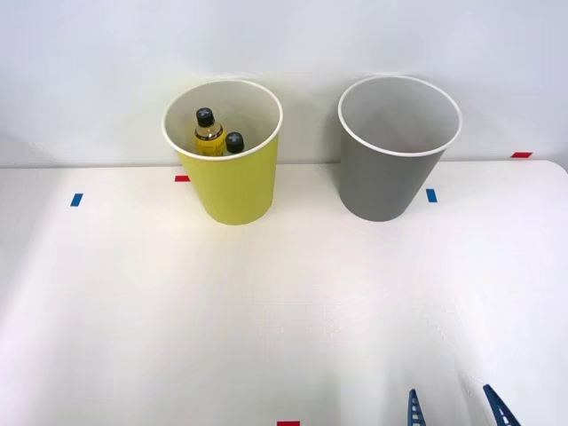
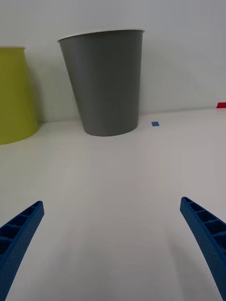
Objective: Put cans in the gray bin, plastic bottles in the light green bin
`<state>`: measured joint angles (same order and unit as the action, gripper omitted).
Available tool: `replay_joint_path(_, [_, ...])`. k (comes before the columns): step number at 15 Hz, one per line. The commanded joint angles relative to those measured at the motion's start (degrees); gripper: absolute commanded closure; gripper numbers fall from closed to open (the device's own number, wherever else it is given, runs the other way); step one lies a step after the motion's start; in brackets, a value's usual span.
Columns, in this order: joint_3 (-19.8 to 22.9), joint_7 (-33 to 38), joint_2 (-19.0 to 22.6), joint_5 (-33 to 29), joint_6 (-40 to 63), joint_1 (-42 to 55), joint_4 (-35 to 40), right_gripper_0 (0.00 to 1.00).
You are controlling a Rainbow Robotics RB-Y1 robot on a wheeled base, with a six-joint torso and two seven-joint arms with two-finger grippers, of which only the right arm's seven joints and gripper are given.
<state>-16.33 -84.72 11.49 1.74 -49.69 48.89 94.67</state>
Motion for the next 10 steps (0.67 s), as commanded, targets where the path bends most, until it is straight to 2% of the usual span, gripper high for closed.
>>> replay_joint_path(1, [0.07, -0.09, -0.16, 0.02, 0.03, 0.59, -0.01, 0.00])
replay_joint_path(10, [0.07, -0.18, -0.16, 0.02, 0.03, 0.59, -0.01, 0.00])
